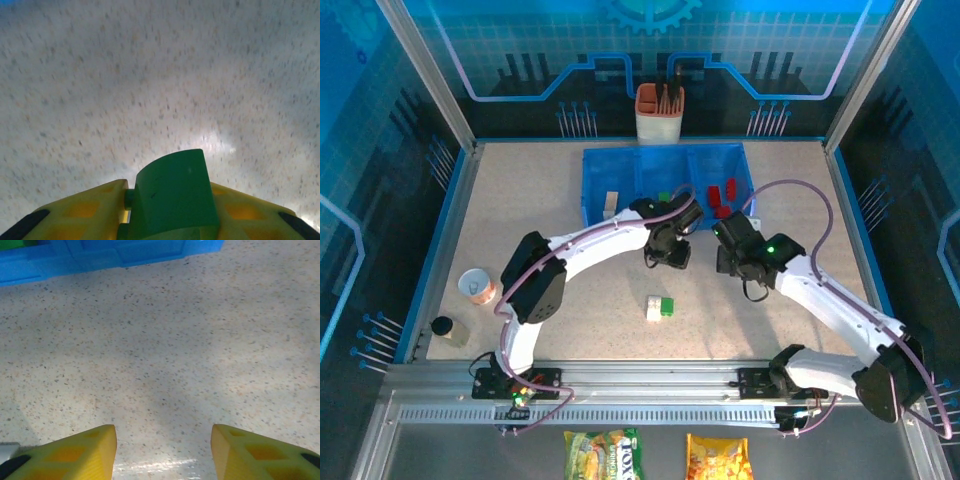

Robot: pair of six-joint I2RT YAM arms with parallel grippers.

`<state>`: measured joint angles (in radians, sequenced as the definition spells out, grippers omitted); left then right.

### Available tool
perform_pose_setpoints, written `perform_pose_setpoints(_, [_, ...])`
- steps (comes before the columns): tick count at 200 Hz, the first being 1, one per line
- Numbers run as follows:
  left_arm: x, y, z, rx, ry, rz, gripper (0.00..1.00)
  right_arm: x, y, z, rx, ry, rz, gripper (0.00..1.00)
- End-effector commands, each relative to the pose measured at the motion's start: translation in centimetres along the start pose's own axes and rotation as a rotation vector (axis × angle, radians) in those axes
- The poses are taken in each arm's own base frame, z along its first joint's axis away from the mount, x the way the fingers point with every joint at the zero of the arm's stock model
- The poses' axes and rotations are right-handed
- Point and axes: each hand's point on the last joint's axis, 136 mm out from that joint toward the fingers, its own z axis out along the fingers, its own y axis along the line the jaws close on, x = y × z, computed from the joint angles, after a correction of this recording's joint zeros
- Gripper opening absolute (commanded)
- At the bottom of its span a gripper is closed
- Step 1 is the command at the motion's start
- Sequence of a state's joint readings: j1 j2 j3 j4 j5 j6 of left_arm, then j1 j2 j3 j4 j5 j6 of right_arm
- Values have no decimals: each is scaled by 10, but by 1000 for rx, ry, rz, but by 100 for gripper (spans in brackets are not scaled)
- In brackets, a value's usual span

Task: Sort the legos into containers by color
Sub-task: Place the lego in the container.

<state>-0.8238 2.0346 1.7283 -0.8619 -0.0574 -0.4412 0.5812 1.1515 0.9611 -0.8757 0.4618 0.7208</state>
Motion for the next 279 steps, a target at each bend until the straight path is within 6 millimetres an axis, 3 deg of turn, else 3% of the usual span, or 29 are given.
perform_pose_setpoints(1, [-35,12,0,-39,-64,39,39,10,-24,-5,71,10,15,54])
perform_pose_setpoints(52, [-95,31,7,-66,-158,16,39,17,-33,-14,79,18,27,54])
perform_pose_setpoints(98, [-128,53,17,-91,-215,-49,39,22,-40,-20,77,16,41,54])
perform_pose_setpoints(186, [-144,82,51,-112,-220,-142,41,24,-43,-26,74,18,42,54])
perform_pose_setpoints(279, [-146,78,35,-73,-250,-154,46,28,-39,-22,54,33,44,56])
